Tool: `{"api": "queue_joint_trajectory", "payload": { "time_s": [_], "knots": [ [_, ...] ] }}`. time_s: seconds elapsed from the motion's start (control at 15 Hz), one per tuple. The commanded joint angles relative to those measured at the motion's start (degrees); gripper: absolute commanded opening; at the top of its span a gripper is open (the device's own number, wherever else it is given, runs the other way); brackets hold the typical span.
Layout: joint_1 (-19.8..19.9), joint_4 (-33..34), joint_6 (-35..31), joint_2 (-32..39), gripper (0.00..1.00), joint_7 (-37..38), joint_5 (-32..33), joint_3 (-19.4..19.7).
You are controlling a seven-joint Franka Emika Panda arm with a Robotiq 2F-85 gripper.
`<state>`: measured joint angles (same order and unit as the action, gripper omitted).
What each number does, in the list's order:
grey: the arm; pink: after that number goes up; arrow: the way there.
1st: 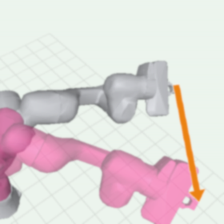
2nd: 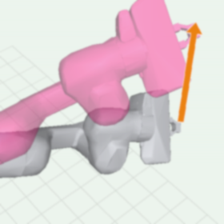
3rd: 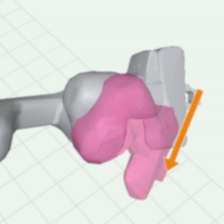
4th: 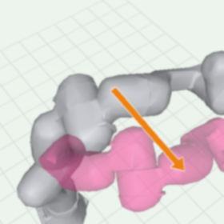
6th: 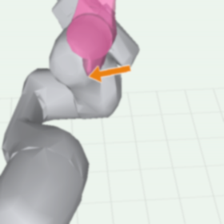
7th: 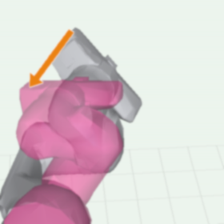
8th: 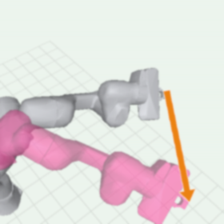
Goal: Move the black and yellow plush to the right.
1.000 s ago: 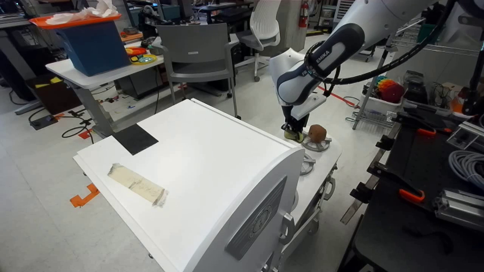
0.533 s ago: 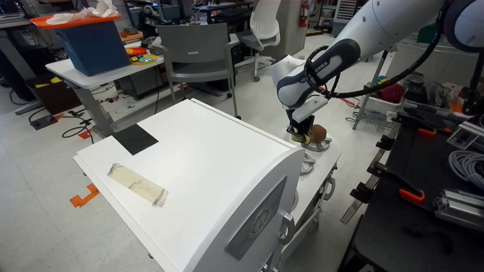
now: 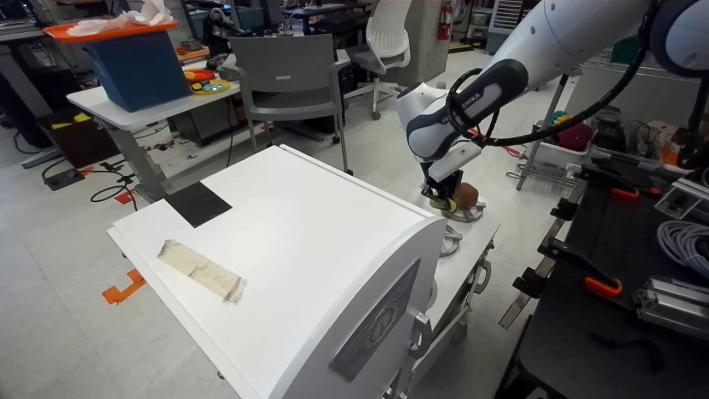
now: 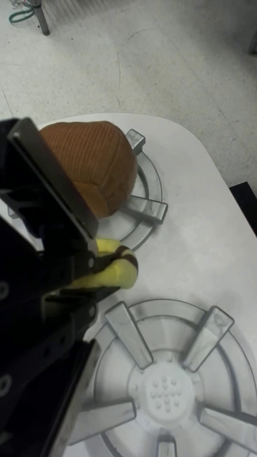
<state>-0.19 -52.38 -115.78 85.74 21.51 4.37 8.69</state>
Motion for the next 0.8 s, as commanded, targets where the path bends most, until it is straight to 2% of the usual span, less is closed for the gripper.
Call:
{"api": "queue_joint_trajectory", "payload": {
  "time_s": [0.0, 0.07, 0.6, 0.73],
  "knots": [
    [-1.19, -0.24, 1.22, 0.0, 0.37, 1.36, 1.35, 1.17],
    [-1.23, -0.34, 1.38, 0.0, 0.38, 1.34, 1.46, 1.19],
    [-1.89, -2.19, 1.53, -0.01, 0.96, 1.65, 2.26, 1.42],
    [-2.26, -2.59, 1.39, -0.01, 1.0, 1.83, 2.52, 1.59]
  ]
}}
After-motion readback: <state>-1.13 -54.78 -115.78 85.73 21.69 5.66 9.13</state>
